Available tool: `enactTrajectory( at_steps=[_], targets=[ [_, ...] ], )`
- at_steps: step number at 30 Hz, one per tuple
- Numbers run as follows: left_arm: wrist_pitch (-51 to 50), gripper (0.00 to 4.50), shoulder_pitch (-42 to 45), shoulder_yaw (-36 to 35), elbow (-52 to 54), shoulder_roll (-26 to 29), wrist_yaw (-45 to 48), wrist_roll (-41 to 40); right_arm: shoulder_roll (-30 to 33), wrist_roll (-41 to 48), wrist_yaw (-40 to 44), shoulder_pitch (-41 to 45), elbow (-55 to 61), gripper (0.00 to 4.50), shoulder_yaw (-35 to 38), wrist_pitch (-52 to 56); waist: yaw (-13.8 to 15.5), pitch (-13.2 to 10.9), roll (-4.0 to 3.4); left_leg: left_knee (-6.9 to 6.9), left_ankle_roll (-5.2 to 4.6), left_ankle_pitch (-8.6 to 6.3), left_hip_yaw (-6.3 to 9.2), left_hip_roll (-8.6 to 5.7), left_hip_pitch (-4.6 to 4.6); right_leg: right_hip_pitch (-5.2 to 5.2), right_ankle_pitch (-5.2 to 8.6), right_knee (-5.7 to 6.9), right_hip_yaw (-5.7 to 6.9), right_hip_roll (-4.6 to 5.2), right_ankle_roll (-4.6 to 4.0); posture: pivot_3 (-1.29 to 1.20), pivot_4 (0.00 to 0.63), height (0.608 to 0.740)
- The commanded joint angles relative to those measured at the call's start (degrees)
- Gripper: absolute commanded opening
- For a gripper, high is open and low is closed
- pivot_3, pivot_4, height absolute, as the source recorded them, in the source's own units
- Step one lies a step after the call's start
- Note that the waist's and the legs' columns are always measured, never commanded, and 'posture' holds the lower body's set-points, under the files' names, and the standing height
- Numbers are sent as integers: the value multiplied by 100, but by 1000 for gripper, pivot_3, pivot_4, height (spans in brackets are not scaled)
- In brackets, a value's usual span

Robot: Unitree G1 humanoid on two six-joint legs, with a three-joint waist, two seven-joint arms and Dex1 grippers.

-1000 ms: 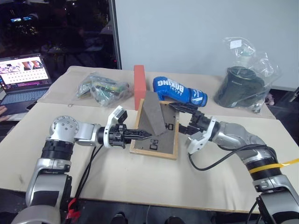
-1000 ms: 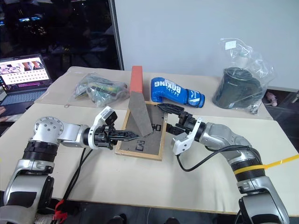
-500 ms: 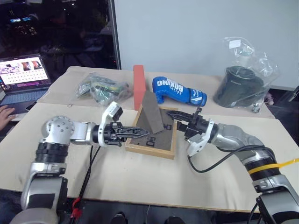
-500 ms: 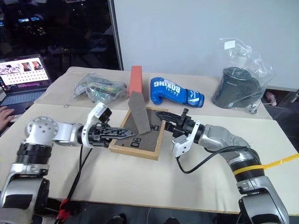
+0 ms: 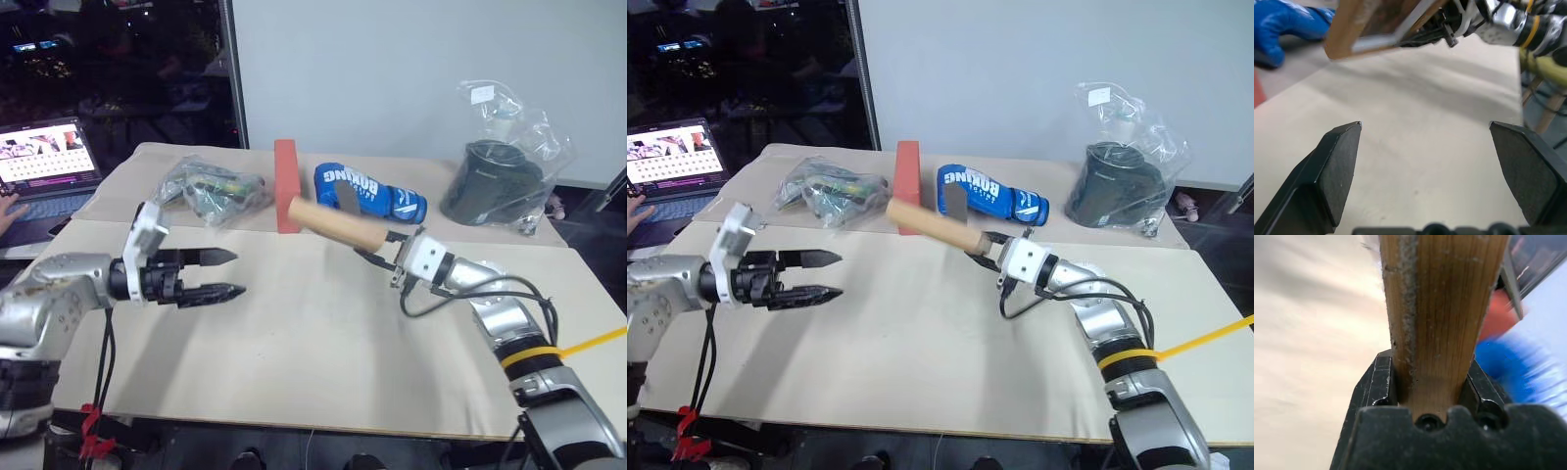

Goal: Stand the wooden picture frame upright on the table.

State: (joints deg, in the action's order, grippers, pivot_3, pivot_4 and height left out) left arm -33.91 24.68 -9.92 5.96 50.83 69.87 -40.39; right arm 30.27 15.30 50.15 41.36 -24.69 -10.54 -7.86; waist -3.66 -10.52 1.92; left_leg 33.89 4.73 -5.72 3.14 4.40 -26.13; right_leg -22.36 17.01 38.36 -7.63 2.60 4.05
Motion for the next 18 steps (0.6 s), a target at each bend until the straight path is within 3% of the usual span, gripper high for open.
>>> enactTrajectory(
  at_steps=[1, 3, 8, 14, 18],
  targets=[
    [318, 4500, -179, -188, 664, -218, -611, 219, -168, 1069, 221, 527, 163, 1233, 555, 2219, 0, -1, -1, 0, 0, 0, 1, 0, -3, -3, 0, 0, 0, 0, 0, 0, 150, 714],
    [417, 4500, -325, -122, 989, -307, -858, 380, -158, 1096, 355, 584, 147, 1233, 509, 2915, 10, -1, -1, -2, -1, 0, 3, 0, -4, -4, 0, -1, 2, 0, 0, 0, 150, 714],
    [-326, 4500, -141, 927, 754, -10, -929, 974, -252, 1401, 191, 753, 117, 1232, 706, 4696, 32, -6, -10, -5, -4, -2, 6, 1, -4, -5, 5, 0, 14, -1, -6, 0, 150, 714],
    [-395, 4500, 162, 1023, 503, -251, -1040, 1037, -223, 1201, 405, 753, 87, 1232, 607, 5147, 27, -7, -10, -2, -4, -2, 6, 2, -23, -25, 6, 3, 15, -1, -5, 0, 150, 714],
    [-551, 4500, 274, 1056, 254, -267, -1023, 1067, -274, 1117, 657, 317, 152, 1232, 452, 5053, 20, -7, -10, -3, -3, -2, 7, 2, -23, -25, 6, 7, 16, -1, -5, 0, 150, 714]
  ],
)
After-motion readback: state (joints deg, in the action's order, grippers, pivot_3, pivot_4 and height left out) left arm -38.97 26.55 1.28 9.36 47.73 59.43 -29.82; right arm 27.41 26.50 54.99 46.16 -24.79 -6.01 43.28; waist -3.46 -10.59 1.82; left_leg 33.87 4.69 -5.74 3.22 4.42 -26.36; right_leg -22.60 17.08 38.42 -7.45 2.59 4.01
